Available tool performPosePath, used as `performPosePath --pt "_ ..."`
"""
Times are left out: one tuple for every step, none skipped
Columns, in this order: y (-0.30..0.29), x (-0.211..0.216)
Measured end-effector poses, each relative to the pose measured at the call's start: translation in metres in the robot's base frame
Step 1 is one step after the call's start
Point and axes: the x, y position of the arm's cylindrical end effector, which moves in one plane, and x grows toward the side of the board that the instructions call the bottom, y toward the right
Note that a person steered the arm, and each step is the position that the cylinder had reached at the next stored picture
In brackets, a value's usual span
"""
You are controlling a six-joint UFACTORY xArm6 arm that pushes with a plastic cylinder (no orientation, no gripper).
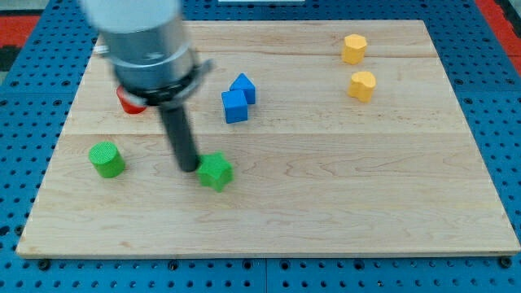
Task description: Push the green star diagonal to the triangle
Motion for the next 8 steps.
performPosePath --pt "0.050 -0.006" --pt "-0.038 -0.004" --pt "-0.056 0.029" --pt "0.039 0.041" --pt "0.112 0.016" --pt "0.150 -0.018" --pt "0.177 -0.023" --pt "0.198 -0.041"
